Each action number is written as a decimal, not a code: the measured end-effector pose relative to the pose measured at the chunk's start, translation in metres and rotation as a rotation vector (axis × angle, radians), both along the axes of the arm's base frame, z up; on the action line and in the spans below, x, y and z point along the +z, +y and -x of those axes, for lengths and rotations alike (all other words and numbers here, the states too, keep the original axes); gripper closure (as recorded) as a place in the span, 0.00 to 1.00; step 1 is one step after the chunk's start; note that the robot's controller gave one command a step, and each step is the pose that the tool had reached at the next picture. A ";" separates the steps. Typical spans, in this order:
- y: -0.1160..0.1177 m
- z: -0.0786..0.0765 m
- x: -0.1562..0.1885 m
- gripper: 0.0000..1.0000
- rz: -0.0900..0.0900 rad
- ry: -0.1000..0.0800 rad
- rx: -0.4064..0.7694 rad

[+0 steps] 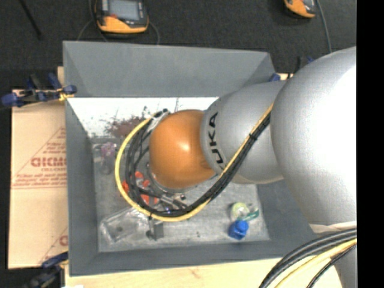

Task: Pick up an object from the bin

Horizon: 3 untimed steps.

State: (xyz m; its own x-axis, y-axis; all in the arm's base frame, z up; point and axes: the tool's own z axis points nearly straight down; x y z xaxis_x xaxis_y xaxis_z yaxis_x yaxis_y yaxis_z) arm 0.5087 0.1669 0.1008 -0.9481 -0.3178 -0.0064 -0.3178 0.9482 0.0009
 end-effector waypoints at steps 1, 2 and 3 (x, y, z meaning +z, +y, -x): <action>0.007 0.005 -0.031 0.00 0.004 0.006 0.206; 0.007 0.004 -0.031 0.00 0.002 0.005 0.199; 0.008 0.003 -0.030 1.00 0.000 0.002 0.197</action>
Offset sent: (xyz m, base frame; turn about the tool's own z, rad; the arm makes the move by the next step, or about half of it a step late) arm -0.0050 0.0080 -0.0308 -0.2073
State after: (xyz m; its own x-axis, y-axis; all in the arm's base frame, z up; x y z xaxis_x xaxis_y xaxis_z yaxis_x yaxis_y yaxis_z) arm 0.5056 0.1745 0.0709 -0.8677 -0.4971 -0.0046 -0.4972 0.8677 0.0014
